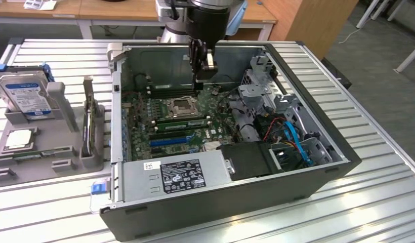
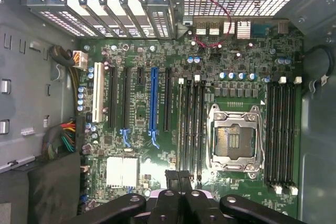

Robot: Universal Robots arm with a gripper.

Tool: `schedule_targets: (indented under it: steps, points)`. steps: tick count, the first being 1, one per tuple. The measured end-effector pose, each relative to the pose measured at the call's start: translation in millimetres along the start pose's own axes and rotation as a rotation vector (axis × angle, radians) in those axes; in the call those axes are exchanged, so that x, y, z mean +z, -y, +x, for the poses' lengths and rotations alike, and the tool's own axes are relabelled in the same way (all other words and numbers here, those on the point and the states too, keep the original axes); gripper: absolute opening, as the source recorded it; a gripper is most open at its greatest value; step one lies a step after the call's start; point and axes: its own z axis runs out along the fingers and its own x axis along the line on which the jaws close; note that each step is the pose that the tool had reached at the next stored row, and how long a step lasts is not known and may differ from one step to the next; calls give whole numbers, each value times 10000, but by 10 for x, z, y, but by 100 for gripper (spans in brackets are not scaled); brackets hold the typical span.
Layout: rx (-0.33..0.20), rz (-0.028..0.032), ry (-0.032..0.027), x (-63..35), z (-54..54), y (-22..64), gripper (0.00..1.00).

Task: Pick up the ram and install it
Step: 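Press down the ram until it locks into place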

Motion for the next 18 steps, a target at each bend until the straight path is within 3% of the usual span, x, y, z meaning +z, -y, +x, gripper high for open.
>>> schedule_targets:
  steps: [18]
  points:
    - [2572, -214, 70, 4, 0, -3, 11]
